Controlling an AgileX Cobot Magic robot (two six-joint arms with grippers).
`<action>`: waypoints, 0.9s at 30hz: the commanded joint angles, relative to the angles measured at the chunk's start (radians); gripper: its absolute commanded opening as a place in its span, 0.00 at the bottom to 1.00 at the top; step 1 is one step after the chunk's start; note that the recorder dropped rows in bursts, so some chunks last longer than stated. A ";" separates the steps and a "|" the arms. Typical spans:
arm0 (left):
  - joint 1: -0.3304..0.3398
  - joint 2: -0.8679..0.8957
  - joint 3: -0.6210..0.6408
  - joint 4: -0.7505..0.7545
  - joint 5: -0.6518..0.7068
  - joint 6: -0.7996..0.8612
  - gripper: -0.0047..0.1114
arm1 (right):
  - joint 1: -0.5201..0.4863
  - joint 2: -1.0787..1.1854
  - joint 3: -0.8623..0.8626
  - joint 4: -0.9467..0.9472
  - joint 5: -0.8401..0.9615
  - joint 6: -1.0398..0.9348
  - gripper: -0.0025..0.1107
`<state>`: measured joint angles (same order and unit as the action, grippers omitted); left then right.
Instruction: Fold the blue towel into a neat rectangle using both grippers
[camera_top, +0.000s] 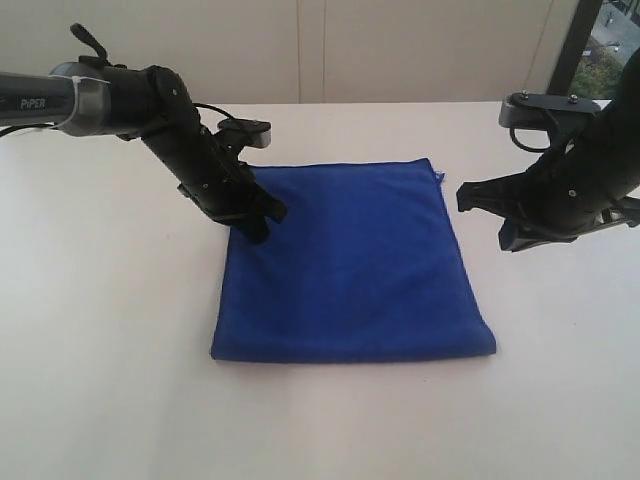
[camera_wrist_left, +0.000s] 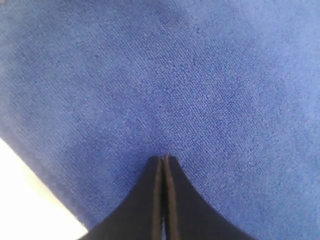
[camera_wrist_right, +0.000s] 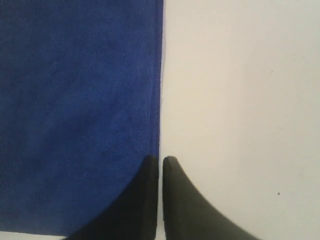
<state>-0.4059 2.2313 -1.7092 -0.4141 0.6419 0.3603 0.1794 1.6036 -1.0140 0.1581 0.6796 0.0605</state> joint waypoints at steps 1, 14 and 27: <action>-0.002 -0.008 0.004 0.026 0.021 -0.021 0.04 | 0.000 -0.008 0.005 0.003 -0.020 -0.003 0.06; -0.002 -0.126 0.004 0.026 0.040 0.005 0.04 | 0.000 -0.008 -0.006 0.003 -0.052 -0.009 0.05; -0.038 -0.323 0.043 0.062 0.371 0.119 0.04 | 0.000 -0.008 -0.118 0.031 0.215 -0.243 0.02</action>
<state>-0.4177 1.9519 -1.6983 -0.3707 0.9602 0.4681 0.1794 1.6036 -1.1263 0.1645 0.8385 -0.1189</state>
